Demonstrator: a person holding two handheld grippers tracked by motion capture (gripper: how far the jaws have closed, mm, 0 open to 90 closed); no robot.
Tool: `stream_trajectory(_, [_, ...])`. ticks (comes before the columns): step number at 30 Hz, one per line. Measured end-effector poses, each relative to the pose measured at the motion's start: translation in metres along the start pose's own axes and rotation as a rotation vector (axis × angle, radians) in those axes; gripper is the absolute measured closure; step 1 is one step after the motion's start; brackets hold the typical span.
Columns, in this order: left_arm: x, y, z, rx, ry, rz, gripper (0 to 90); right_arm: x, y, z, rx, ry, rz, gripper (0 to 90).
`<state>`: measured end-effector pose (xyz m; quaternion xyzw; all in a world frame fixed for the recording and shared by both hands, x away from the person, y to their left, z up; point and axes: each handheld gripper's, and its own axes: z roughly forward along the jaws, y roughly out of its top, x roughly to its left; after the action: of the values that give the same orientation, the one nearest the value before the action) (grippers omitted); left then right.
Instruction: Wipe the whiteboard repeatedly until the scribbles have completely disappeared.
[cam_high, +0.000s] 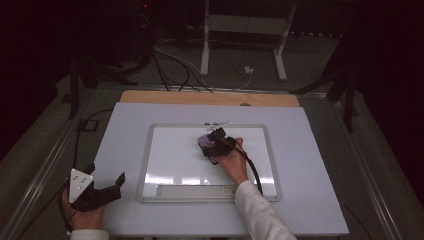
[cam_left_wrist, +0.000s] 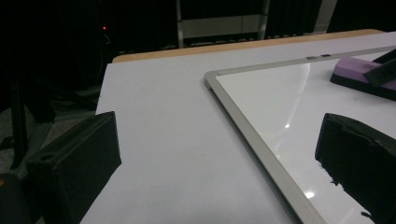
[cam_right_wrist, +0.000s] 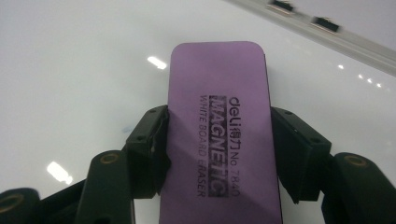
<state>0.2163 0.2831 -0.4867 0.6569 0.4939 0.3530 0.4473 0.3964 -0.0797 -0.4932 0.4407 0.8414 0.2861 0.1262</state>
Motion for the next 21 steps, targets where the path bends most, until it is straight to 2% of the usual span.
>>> stream_trajectory(1, [0.0,0.0,0.0,0.001,0.0,0.002,0.8,0.004,0.0,0.0,0.007,0.036,-0.022,41.2])
stream_trajectory(5, [-0.001,0.001,-0.001,-0.002,0.001,0.003,0.9,0.023,-0.002,-0.001,0.02,0.112,-0.114,41.2])
stream_trajectory(8, [-0.001,0.001,-0.002,-0.002,0.0,0.002,0.8,0.023,-0.001,-0.001,0.025,0.128,-0.118,41.2])
stream_trajectory(9, [0.0,0.001,-0.002,-0.002,0.0,0.003,0.9,0.021,0.0,-0.001,0.022,0.104,-0.116,41.2])
stream_trajectory(11, [0.0,0.001,-0.002,-0.006,0.001,-0.001,0.9,0.012,0.001,-0.001,0.017,0.032,-0.077,41.2])
stream_trajectory(12, [0.0,0.0,-0.002,-0.006,0.002,-0.002,0.9,0.005,0.002,0.0,0.014,0.0,-0.046,41.2])
stream_trajectory(14, [0.001,0.0,-0.002,-0.002,0.001,-0.001,0.8,-0.01,0.002,-0.002,0.012,-0.086,0.055,41.2])
stream_trajectory(16, [0.001,0.0,-0.001,-0.002,-0.001,-0.003,0.9,-0.018,0.0,-0.002,0.008,-0.092,0.106,41.1])
stream_trajectory(17, [0.0,0.0,-0.001,-0.002,-0.002,-0.003,0.9,-0.016,0.0,-0.002,0.004,-0.095,0.091,41.1])
stream_trajectory(21, [-0.001,0.0,0.0,0.001,-0.003,0.003,0.9,0.009,0.0,0.0,0.01,0.03,-0.02,41.1])
